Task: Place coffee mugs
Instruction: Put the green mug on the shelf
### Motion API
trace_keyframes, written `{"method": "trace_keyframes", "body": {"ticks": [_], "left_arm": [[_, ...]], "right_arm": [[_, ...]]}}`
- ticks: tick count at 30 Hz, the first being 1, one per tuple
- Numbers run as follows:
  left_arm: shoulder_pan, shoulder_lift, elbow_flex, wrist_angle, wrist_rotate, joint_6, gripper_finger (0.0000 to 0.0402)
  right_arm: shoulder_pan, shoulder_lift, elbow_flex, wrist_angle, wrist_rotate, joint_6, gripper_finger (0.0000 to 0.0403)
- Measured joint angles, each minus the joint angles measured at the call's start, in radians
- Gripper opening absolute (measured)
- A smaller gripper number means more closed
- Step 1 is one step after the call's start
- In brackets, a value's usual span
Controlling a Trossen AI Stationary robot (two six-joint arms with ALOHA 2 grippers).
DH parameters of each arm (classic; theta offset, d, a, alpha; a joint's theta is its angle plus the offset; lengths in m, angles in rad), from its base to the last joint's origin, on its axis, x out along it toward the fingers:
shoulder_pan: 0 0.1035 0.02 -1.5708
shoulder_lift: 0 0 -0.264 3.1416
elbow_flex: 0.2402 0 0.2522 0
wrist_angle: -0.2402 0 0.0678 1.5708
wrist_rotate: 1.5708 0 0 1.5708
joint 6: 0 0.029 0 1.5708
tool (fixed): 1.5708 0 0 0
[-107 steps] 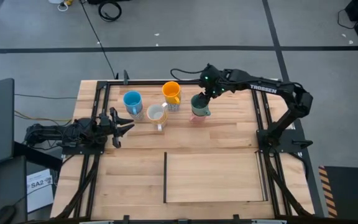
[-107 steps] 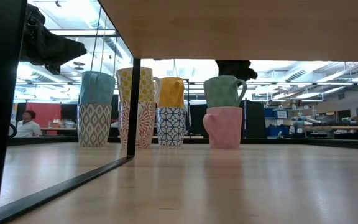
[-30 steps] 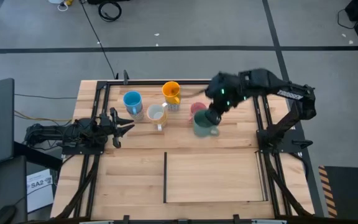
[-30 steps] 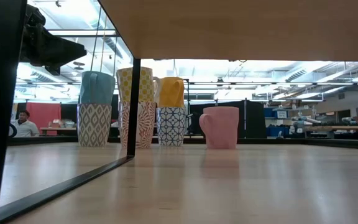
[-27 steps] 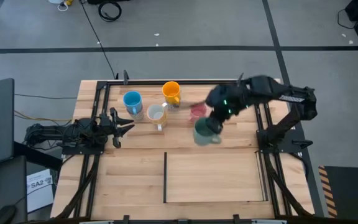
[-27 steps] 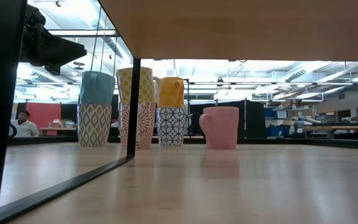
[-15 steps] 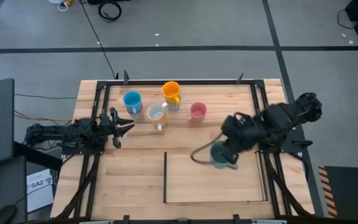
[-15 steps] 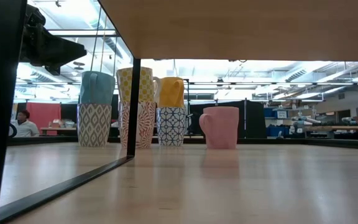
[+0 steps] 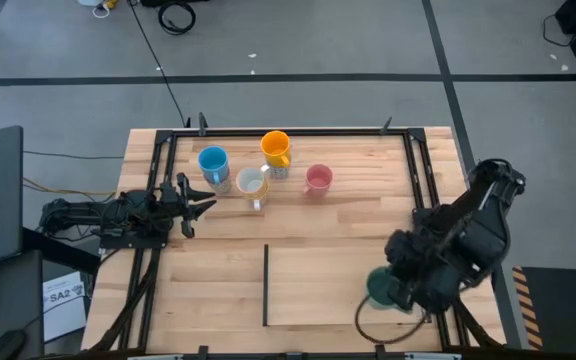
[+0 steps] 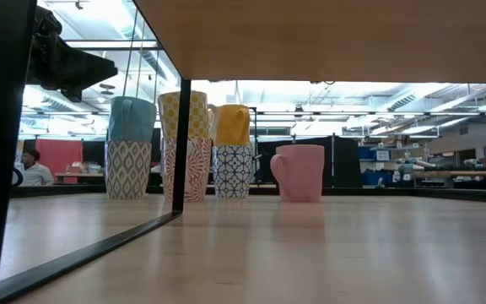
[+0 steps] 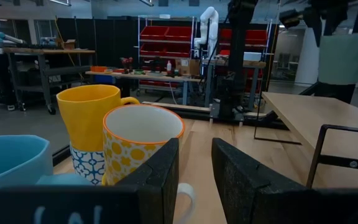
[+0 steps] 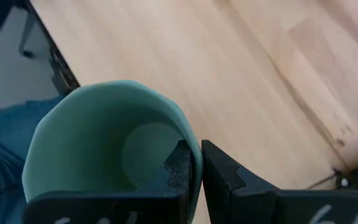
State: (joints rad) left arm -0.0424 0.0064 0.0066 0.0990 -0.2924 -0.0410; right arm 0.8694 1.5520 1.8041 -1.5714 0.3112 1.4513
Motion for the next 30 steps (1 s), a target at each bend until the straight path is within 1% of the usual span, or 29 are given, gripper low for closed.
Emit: {"method": "trace_keyframes", "body": {"ticks": [11,15,20,25,30], "left_arm": [[0.0,0.0,0.0,0.0,0.0,0.0,0.0102],[0.0,0.0,0.0,0.0,0.0,0.0,0.0102],[0.0,0.0,0.0,0.0,0.0,0.0,0.0102],[0.0,0.0,0.0,0.0,0.0,-0.001,0.0102],[0.0,0.0,0.0,0.0,0.0,-0.001,0.0102]], "right_arm": [[0.14,0.0,-0.078,0.001,-0.025,0.168,0.0028],[0.174,0.0,-0.109,0.001,-0.025,0.177,0.0028],[0.185,0.0,-0.146,0.002,0.006,0.172,0.0028],[0.186,-0.003,-0.19,0.003,0.009,0.172,0.003],[0.186,-0.004,-0.195,0.003,0.009,0.172,0.003]]}}
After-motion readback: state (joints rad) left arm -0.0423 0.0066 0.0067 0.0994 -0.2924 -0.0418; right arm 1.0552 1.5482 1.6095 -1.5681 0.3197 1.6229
